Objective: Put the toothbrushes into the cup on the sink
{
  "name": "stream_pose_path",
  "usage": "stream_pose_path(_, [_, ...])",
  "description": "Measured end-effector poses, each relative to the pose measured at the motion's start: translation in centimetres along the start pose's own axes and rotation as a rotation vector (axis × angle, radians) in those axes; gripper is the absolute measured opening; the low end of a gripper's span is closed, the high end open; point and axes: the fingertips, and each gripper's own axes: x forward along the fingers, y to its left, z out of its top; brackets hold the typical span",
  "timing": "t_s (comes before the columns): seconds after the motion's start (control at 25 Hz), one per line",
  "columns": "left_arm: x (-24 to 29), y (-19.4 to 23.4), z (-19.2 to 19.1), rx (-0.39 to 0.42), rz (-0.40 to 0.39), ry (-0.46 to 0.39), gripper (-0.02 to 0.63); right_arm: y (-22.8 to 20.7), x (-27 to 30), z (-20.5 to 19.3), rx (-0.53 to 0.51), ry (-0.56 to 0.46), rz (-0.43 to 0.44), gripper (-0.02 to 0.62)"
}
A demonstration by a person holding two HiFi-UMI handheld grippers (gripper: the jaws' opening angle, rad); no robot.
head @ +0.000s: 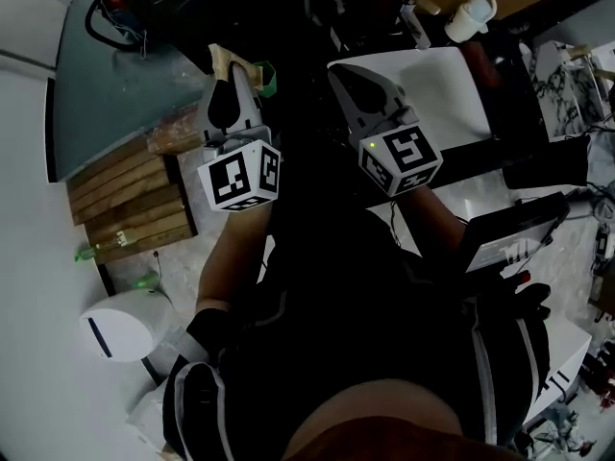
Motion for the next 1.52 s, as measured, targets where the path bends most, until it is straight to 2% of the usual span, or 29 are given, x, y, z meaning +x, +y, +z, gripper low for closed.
stream_pose_path(0.36, [2.6, 0.2, -4.9, 0.054, 0.136, 0.018, 0.031, -2.5, 0.3, -2.2, 0.015, 0.04, 0.081, 0.028])
stream_pose_path(0.52, [3.1, 0.3, -6.9, 0.095, 0.17, 0.044, 0.031, -3.2, 0.1, -3.6, 0.03, 0.06, 0.098, 0.028])
stream_pose_path(0.68, [3.5, 0.4, -9.2, 0.097, 0.195, 0.076, 0.031, -3.3, 0.0, -4.5, 0.036, 0.071, 0.12, 0.028])
stream_pose_path(1.16, [3.8, 0.1, -13.3, 0.151, 0.209, 0.147, 0.032, -3.0, 1.0, -6.3, 0.045, 0.092, 0.157, 0.028])
stream_pose_path(1.52, [3.3, 0.4, -14.8, 0.14, 0.236, 0.176, 0.032, -2.8, 1.1, -6.9, 0.046, 0.101, 0.17, 0.028])
